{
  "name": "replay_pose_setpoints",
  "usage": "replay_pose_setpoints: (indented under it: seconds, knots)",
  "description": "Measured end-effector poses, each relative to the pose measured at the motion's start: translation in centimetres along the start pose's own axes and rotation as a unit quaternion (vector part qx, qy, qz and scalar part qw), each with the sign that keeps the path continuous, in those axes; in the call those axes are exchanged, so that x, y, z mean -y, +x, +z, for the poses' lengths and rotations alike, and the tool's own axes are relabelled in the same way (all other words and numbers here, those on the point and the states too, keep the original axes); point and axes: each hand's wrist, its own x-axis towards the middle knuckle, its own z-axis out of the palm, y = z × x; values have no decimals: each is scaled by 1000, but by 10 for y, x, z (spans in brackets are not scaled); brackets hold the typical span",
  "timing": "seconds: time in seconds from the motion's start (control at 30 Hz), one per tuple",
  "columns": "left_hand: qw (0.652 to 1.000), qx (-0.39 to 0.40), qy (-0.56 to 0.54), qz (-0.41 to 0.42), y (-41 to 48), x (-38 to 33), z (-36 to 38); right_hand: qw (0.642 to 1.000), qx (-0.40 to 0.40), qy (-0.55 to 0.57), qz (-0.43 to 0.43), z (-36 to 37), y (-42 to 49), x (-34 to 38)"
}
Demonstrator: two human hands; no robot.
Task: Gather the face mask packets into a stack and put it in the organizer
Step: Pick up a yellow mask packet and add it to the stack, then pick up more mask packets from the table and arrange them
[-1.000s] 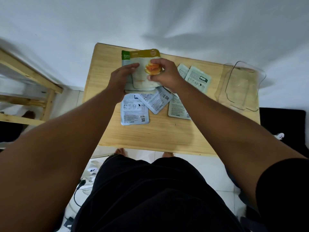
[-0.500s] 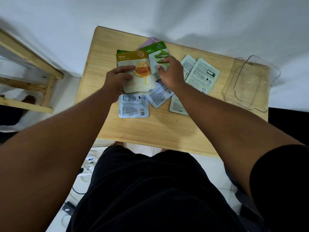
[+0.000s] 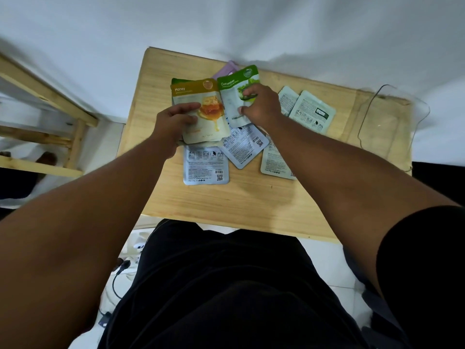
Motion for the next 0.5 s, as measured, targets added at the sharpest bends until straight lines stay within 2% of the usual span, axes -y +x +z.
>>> replay_pose_setpoints:
  seconds: [0.17, 0.3, 0.4, 0.5]
  knots:
    - [1000, 14, -4, 13, -9, -14, 8, 990, -78, 119, 12, -20, -8, 13]
    - [999, 20, -23, 28, -25, -36, 20, 951, -154, 267, -18, -61, -22, 33]
    - [997, 32, -53, 38, -34, -44, 26, 941, -95, 323, -26, -73, -37, 42]
    - [996, 32, -70, 40, -42, -45, 32, 964, -22, 259, -53, -68, -55, 45]
